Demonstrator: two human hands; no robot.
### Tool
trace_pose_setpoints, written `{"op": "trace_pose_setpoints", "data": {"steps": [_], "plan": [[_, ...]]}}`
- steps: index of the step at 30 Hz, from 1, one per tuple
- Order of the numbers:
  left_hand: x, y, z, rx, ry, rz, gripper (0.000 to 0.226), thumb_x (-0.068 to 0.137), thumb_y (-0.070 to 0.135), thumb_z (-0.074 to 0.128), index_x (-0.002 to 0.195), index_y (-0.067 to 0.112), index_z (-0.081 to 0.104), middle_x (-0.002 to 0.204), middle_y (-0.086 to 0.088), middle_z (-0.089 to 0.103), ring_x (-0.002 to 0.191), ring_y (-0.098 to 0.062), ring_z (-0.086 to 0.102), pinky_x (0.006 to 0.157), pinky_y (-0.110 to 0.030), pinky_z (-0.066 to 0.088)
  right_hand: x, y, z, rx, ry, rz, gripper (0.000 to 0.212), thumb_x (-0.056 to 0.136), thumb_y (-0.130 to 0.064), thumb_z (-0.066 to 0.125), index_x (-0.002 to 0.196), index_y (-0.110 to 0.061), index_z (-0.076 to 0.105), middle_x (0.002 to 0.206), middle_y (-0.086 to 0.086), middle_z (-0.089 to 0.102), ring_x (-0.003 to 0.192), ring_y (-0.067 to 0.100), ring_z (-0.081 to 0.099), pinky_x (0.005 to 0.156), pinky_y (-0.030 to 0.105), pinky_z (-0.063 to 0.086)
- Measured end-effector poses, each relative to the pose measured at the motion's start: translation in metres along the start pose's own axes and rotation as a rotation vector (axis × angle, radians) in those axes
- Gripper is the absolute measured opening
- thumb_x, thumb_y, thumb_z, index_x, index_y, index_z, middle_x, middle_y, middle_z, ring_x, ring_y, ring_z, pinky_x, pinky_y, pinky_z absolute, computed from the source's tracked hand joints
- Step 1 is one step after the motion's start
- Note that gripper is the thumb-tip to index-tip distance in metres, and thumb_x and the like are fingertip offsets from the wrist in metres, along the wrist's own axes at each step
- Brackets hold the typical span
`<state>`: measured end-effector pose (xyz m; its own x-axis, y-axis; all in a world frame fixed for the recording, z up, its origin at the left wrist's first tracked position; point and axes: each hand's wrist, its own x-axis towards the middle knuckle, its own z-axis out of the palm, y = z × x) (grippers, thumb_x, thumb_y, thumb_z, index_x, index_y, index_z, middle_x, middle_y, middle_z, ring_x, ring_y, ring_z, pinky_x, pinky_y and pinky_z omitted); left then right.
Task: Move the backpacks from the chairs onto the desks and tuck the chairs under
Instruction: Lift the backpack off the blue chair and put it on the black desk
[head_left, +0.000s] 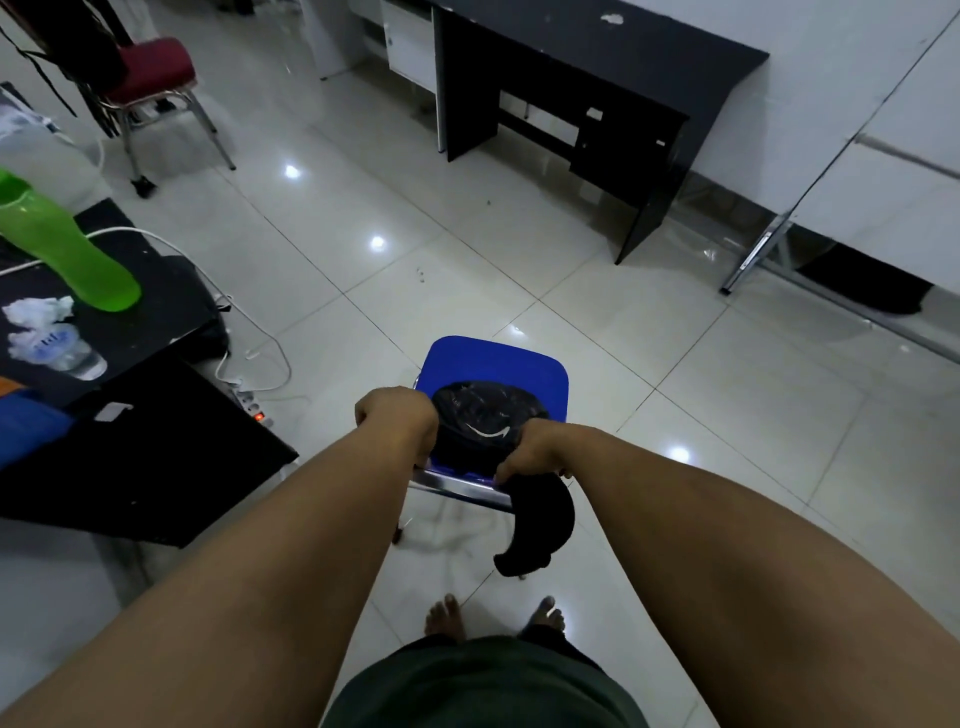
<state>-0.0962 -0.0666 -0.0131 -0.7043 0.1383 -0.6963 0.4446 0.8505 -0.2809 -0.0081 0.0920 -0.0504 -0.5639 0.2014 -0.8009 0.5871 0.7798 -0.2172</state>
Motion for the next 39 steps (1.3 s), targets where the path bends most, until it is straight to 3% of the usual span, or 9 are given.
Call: {"op": "trace_pose_setpoints", "data": {"steps": [5, 11, 15, 20, 24, 27, 31, 34, 39], "plan": [[0.017, 0.009, 0.0, 0.081, 0.207, -0.048, 0.043, 0.085, 0.028, 0.065, 0.125, 0.016, 0.054, 0.124, -0.006, 0.056, 0.118, -0.026, 0.046, 0.094, -0.037, 0.049, 0.005, 0.004, -0.017, -0.161, 0.096, -0.04, 0.076, 0.061, -0.047, 0.087, 0.126, -0.019, 0.058, 0.121, 0.005, 0.061, 0.104, 0.028, 0.06, 0.093, 0.041, 0.052], [0.031, 0.016, -0.014, 0.122, 0.249, -0.029, 0.065, 0.071, 0.045, 0.082, 0.122, 0.016, 0.055, 0.115, -0.004, 0.06, 0.107, -0.025, 0.058, 0.086, -0.039, 0.055, 0.006, 0.02, -0.023, -0.236, 0.322, -0.083, 0.063, 0.068, -0.047, 0.085, 0.116, -0.02, 0.054, 0.107, 0.004, 0.061, 0.089, 0.023, 0.058, 0.078, 0.036, 0.051], [0.04, 0.018, -0.018, 0.08, 0.349, 0.019, 0.049, 0.079, 0.035, 0.077, 0.118, 0.015, 0.056, 0.108, -0.003, 0.062, 0.1, -0.023, 0.062, 0.079, -0.034, 0.056, 0.01, 0.022, -0.02, -0.158, 0.377, -0.052, 0.048, 0.078, -0.038, 0.079, 0.114, -0.013, 0.058, 0.107, 0.008, 0.062, 0.092, 0.027, 0.062, 0.082, 0.04, 0.054], [0.062, 0.027, -0.01, -0.239, 0.376, 0.098, 0.061, 0.09, 0.015, 0.06, 0.144, 0.016, 0.03, 0.111, -0.013, 0.061, 0.099, -0.028, 0.06, 0.066, -0.033, 0.043, 0.021, 0.016, -0.021, -0.035, 0.393, -0.032, 0.037, 0.085, -0.034, 0.073, 0.109, -0.011, 0.059, 0.105, 0.01, 0.06, 0.091, 0.027, 0.061, 0.074, 0.034, 0.049], [0.073, 0.036, -0.005, -0.302, 0.127, 0.146, 0.091, 0.092, 0.012, 0.055, 0.156, 0.029, -0.007, 0.137, -0.022, 0.045, 0.117, -0.034, 0.053, 0.086, -0.037, 0.048, 0.032, 0.018, -0.023, 0.05, 0.374, 0.01, 0.035, 0.085, -0.035, 0.073, 0.107, -0.012, 0.06, 0.1, 0.008, 0.058, 0.087, 0.025, 0.059, 0.071, 0.032, 0.048], [0.08, 0.042, -0.002, -0.136, 0.167, 0.223, 0.086, 0.089, 0.013, 0.061, 0.155, 0.034, 0.01, 0.154, -0.023, 0.018, 0.132, -0.039, 0.04, 0.1, -0.045, 0.043, 0.038, 0.019, -0.022, 0.081, 0.36, 0.007, 0.033, 0.083, -0.035, 0.074, 0.105, -0.015, 0.06, 0.093, 0.005, 0.056, 0.081, 0.022, 0.057, 0.068, 0.031, 0.046], [0.088, 0.046, -0.004, 0.01, 0.344, 0.371, 0.039, 0.09, 0.013, 0.056, 0.127, 0.023, 0.056, 0.126, -0.01, 0.051, 0.113, -0.029, 0.053, 0.093, -0.041, 0.045, 0.044, 0.022, -0.021, 0.112, 0.359, 0.014, 0.021, 0.084, -0.031, 0.071, 0.091, -0.019, 0.055, 0.083, 0.002, 0.054, 0.067, 0.015, 0.051, 0.056, 0.025, 0.039], [0.089, 0.049, -0.006, 0.059, 0.278, 0.378, 0.035, 0.088, 0.013, 0.057, 0.122, 0.02, 0.057, 0.111, -0.006, 0.061, 0.099, -0.026, 0.061, 0.086, -0.039, 0.048, 0.045, 0.025, -0.023, 0.131, 0.353, 0.031, 0.023, 0.084, -0.028, 0.071, 0.088, -0.018, 0.05, 0.076, -0.001, 0.045, 0.062, 0.013, 0.046, 0.048, 0.023, 0.032], [0.094, 0.056, -0.019, -0.035, 0.308, 0.452, 0.048, 0.085, 0.018, 0.062, 0.129, 0.019, 0.043, 0.116, -0.007, 0.056, 0.099, -0.026, 0.059, 0.082, -0.039, 0.048, 0.042, 0.037, -0.033, 0.136, 0.343, 0.081, 0.033, 0.079, -0.03, 0.074, 0.092, -0.016, 0.047, 0.084, 0.002, 0.048, 0.073, 0.02, 0.052, 0.065, 0.031, 0.044]]}}
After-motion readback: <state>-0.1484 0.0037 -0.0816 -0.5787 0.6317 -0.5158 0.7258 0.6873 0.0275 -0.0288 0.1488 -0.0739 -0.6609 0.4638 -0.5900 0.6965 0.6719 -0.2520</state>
